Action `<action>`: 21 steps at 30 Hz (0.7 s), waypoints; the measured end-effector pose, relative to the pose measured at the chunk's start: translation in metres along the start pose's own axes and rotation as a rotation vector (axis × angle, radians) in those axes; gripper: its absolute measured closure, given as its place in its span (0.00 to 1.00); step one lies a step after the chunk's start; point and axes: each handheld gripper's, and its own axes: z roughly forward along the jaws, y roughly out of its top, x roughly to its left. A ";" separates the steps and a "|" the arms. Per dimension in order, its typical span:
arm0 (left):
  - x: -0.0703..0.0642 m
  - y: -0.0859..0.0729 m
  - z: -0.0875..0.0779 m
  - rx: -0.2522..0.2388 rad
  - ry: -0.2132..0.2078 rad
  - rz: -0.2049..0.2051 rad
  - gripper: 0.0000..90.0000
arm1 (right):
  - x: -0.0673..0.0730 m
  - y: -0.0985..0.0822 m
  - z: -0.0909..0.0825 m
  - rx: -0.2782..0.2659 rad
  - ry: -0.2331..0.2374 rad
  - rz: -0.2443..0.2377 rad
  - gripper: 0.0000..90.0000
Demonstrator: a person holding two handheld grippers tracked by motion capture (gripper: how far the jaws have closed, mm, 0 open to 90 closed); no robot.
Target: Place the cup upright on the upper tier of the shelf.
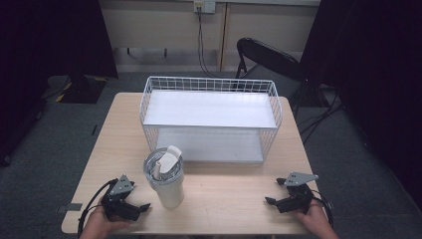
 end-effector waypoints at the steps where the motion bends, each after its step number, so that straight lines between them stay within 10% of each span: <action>1: 0.000 0.000 0.000 0.000 0.000 0.000 0.00 | 0.000 0.000 0.000 0.000 0.000 0.000 0.14; 11: 0.001 0.000 -0.005 0.001 0.013 -0.002 0.06 | 0.000 0.000 0.000 0.000 0.000 0.000 0.14; 13: 0.002 0.001 -0.009 -0.018 0.025 -0.014 0.26 | 0.000 0.000 0.000 0.000 0.000 0.000 0.14; 21: -0.011 0.016 -0.027 -0.147 -0.059 0.026 0.19 | 0.000 0.000 0.000 0.000 0.001 0.000 0.14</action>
